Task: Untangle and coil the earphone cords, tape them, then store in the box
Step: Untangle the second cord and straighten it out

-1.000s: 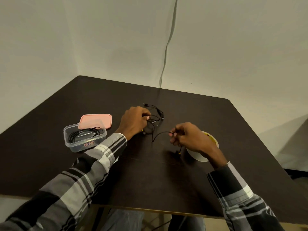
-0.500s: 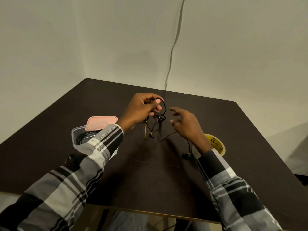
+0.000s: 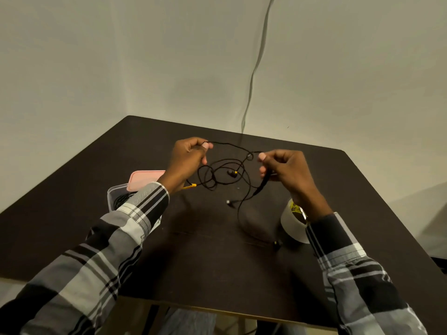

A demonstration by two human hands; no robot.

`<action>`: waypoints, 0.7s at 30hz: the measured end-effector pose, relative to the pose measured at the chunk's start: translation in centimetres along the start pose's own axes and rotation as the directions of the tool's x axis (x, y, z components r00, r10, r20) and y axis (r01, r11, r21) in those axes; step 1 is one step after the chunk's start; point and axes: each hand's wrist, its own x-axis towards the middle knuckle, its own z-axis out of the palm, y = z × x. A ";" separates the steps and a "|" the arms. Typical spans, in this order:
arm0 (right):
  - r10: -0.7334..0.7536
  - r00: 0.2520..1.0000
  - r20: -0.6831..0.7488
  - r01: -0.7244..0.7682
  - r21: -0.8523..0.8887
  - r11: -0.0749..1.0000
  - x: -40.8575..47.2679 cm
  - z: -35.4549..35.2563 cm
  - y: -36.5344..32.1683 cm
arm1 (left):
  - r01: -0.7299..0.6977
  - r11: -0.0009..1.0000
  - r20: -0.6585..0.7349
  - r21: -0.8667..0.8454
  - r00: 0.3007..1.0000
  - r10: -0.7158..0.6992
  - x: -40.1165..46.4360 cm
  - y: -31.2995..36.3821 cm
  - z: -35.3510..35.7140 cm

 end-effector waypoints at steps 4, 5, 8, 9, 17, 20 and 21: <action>-0.002 0.996 -0.090 0.011 0.102 0.995 0.2 -0.9 -0.8 | 0.114 0.988 -0.022 0.105 0.993 -0.113 0.3 -1.5 0.4; -0.001 0.993 -0.118 0.018 0.139 0.990 0.2 -1.0 -0.9 | 0.144 0.982 -0.022 0.121 0.990 -0.142 0.3 -1.7 0.6; 0.045 0.977 -0.208 0.019 0.297 0.955 0.2 -1.3 -1.4 | 0.202 0.975 -0.063 0.088 0.978 -0.197 0.2 -2.1 0.8; 0.066 0.972 -0.226 0.014 0.336 0.942 0.1 -1.4 -1.5 | 0.219 0.973 -0.079 0.066 0.974 -0.214 0.2 -2.3 0.8; 0.093 0.976 -0.195 -0.033 0.290 0.956 0.2 -1.9 -1.3 | 0.284 0.958 -0.170 0.030 0.946 -0.275 0.6 -3.1 -0.1; 0.044 0.967 -0.250 0.027 0.270 0.962 0.2 -2.0 -2.0 | 0.278 0.956 -0.214 0.095 0.943 -0.253 0.8 -4.0 -0.7; 0.031 0.966 -0.258 0.041 0.272 0.962 0.2 -2.1 -2.2 | 0.275 0.953 -0.213 0.127 0.946 -0.245 0.8 -4.2 -0.9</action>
